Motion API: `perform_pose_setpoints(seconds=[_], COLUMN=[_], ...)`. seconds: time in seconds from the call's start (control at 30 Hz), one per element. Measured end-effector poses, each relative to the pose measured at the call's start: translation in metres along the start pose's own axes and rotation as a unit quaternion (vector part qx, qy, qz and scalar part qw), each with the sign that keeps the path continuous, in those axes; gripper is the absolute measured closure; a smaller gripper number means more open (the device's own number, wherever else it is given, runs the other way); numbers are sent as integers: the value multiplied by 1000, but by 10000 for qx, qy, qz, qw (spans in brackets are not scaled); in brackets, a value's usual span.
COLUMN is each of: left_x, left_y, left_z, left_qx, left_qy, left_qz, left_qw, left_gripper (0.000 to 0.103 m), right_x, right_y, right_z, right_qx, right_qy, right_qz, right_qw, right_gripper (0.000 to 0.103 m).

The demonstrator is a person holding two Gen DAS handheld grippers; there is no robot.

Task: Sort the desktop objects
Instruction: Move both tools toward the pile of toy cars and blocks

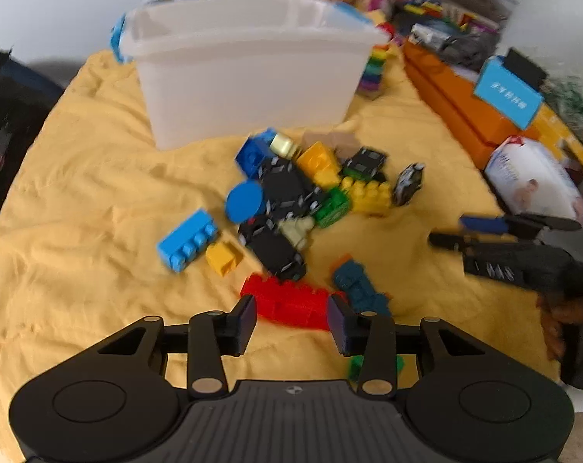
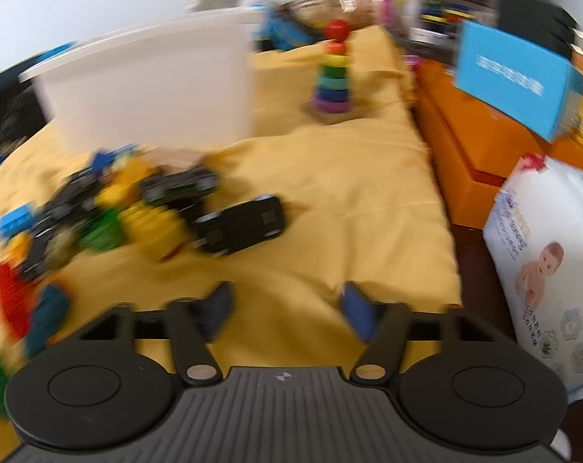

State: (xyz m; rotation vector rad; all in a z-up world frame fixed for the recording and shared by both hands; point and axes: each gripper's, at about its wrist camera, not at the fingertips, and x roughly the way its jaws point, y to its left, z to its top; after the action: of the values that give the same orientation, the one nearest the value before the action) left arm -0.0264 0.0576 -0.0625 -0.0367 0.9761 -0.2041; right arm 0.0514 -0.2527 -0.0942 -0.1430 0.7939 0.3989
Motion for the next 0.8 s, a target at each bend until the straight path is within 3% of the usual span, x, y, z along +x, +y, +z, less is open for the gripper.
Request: perform_pose_setpoints(seconds=[0.1, 0.17, 0.27, 0.33, 0.47, 0.57, 0.63, 0.77, 0.8], left_x=[-2, 2, 6, 10, 25, 30, 34, 50, 57], left_y=[-3, -4, -6, -8, 0, -3, -5, -5, -8], left_z=[9, 11, 12, 23, 47, 49, 46, 42, 42], left_qx=[190, 256, 356, 444, 145, 150, 337, 416, 488], left_qy=[-127, -34, -16, -155, 6, 31, -9, 166, 253], left_qz=[136, 132, 149, 448, 148, 199, 327, 117, 220], left_qw=[9996, 9996, 9993, 9979, 9998, 9997, 9989, 9989, 9982], left_gripper=[58, 58, 58, 57, 57, 57, 57, 57, 58], right_x=[-25, -36, -41, -40, -23, -13, -14, -23, -26], right_y=[10, 22, 37, 46, 55, 61, 65, 64, 61], right_z=[4, 6, 10, 13, 17, 19, 18, 18, 19], right_qx=[-100, -220, -240, -221, -33, 102, 19, -71, -85], right_qy=[134, 219, 397, 481, 806, 939, 882, 510, 401], right_qz=[821, 1065, 1496, 1632, 1660, 1714, 1589, 1138, 956], right_qw=[9965, 9938, 9877, 9852, 9828, 9807, 9833, 9922, 9946], right_gripper=[57, 73, 78, 79, 78, 78, 78, 74, 74])
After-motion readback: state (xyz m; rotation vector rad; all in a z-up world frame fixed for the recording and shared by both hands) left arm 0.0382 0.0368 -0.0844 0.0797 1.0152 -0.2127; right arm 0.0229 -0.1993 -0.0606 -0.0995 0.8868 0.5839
